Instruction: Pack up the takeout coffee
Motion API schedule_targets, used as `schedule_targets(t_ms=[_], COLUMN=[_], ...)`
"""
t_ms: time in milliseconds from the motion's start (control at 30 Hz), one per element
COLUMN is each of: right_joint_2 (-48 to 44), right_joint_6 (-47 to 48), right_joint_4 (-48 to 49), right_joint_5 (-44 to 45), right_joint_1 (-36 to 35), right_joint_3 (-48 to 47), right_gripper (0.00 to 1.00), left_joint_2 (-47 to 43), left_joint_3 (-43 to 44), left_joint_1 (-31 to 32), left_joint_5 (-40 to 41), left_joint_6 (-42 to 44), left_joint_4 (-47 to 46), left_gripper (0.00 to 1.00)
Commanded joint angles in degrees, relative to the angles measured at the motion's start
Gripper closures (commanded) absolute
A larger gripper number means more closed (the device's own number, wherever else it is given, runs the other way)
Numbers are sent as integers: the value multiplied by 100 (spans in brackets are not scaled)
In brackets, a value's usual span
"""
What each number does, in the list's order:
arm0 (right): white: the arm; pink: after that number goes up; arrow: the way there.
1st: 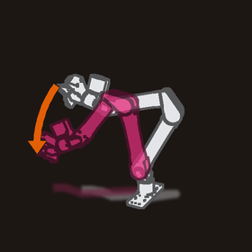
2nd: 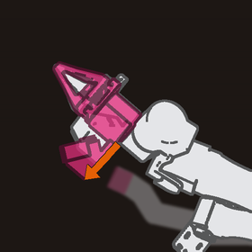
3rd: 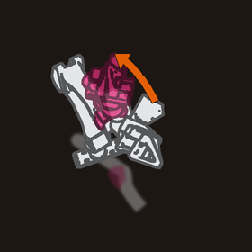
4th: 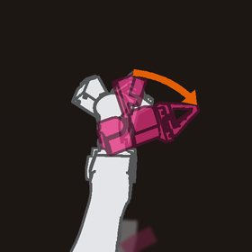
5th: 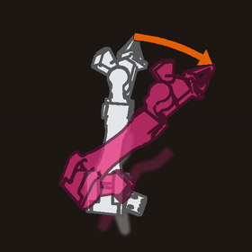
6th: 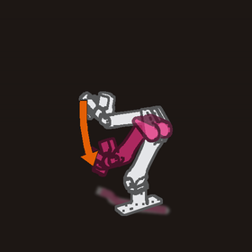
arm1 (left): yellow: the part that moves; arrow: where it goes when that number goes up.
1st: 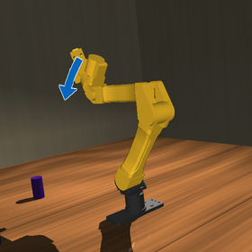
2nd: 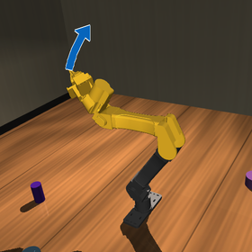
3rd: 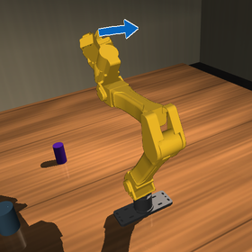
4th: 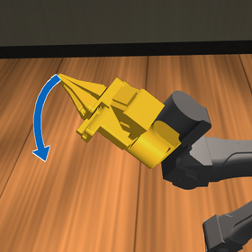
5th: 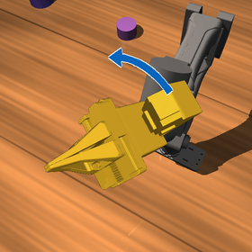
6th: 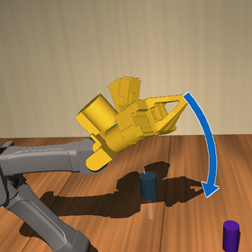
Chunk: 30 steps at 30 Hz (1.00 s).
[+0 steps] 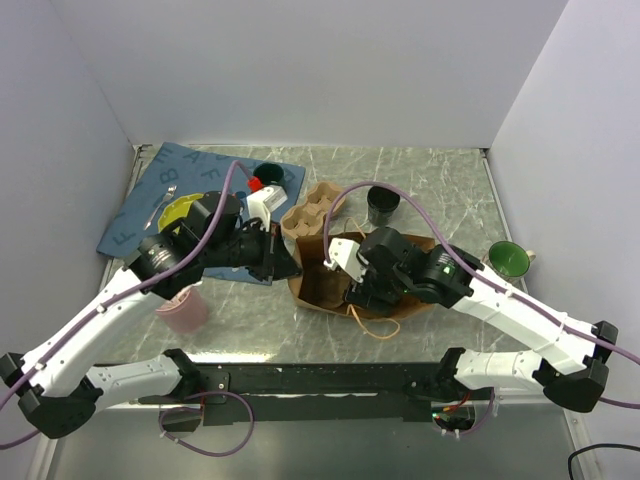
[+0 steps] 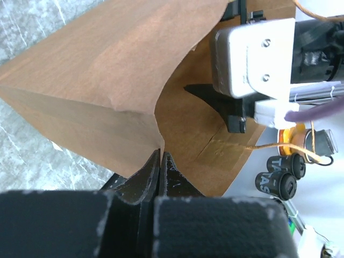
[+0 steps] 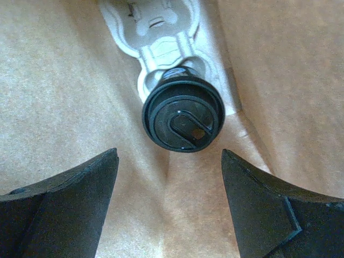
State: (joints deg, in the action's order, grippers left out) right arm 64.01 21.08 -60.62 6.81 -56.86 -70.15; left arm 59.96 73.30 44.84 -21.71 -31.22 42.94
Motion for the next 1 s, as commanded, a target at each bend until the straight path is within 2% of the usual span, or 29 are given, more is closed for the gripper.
schedule_targets(t_ms=[0,500,700,967], right_joint_2=[-29,-29,112,182], right_joint_6=[54,344,458,529], right_joint_4=[-152,-99,-11,217], right_joint_5=[-206,-162,-13,5], right_joint_1=[-27,-9,43,184], right_joint_3=[-192,-526,-982,-1176], right_gripper=[17,34,36,37], left_joint_2=[138,499,613,780], left_joint_3=[299,413,545,800], left_joint_1=[-116,-397,-450,-625], left_joint_5=[-333,-509,-492,-369], left_joint_6=[-156,-314,-297,-270], left_joint_4=[-58,258,338,707], left_gripper=[99,96,91,89])
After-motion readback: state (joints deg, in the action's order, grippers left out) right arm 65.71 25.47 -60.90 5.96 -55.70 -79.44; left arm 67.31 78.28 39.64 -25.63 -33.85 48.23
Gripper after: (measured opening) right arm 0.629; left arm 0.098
